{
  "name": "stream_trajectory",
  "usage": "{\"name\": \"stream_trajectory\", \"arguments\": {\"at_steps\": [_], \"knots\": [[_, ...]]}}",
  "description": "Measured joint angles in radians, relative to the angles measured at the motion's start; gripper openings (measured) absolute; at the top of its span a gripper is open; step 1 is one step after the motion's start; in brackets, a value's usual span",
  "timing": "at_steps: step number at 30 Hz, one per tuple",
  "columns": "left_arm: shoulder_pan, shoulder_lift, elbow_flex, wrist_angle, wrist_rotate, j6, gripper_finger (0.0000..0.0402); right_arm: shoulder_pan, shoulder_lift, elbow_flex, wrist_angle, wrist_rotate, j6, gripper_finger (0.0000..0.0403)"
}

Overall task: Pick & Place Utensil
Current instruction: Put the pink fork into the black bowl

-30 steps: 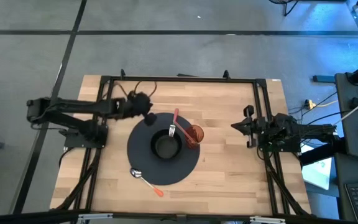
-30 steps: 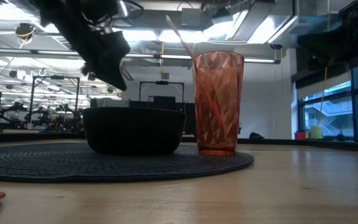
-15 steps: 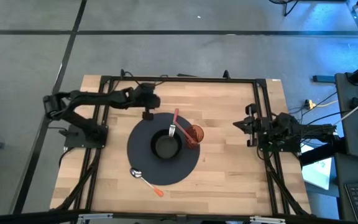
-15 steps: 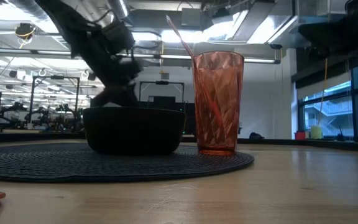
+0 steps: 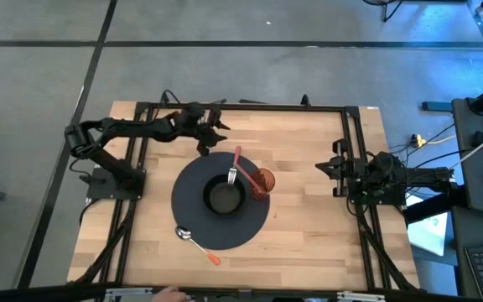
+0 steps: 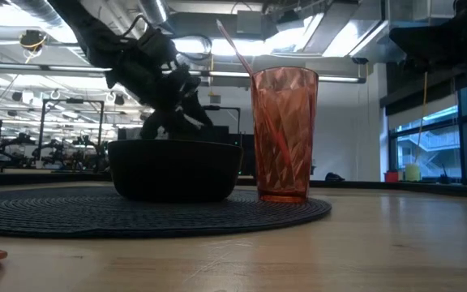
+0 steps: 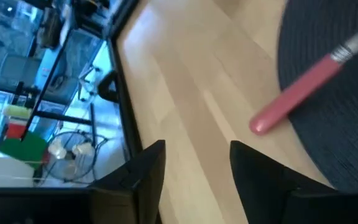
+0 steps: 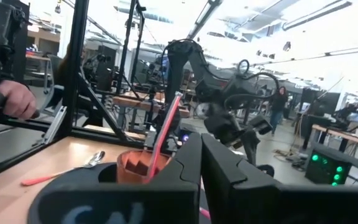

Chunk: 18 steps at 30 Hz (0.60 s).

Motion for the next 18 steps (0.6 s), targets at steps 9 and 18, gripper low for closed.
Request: {"name": "stream_trajectory", "arguments": {"at_steps": [9,18], "knots": [[0.086,-0.001,0.031,-0.144,0.249,0.000,0.0165,0.000,0.000,0.000,0.016,0.000,-0.001,0.0007],[0.070,0.027,0.032,-0.161,0.331,0.180,0.0168,0.000,0.000,0.000,0.066,0.000,0.010,0.0007]]}}
